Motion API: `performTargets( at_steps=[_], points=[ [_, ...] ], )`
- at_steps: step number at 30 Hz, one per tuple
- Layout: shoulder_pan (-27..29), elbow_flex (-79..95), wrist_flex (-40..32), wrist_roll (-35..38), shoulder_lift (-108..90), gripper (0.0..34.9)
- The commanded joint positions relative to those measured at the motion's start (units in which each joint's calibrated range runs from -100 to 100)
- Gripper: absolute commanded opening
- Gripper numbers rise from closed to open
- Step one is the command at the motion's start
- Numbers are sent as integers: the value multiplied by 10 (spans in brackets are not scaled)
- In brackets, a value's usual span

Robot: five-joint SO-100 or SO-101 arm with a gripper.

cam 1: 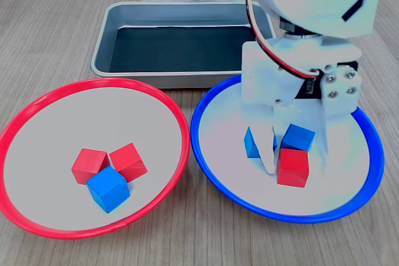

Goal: Relocate any misplaced blocks to their matching dishes.

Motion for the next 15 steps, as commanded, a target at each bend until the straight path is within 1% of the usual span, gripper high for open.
performTargets(
  at_steps=[1, 4, 9, 11, 14, 15],
  points=[
    [1, -3, 3, 0, -11, 152],
    [3, -5, 3, 0, -9, 140],
    [4, -7, 3, 1, -8, 103],
    [3, -8, 3, 1, -6, 75],
    [-1, -8, 3, 2, -7, 8],
    [-2, -8, 3, 2, -8, 4]
  ],
)
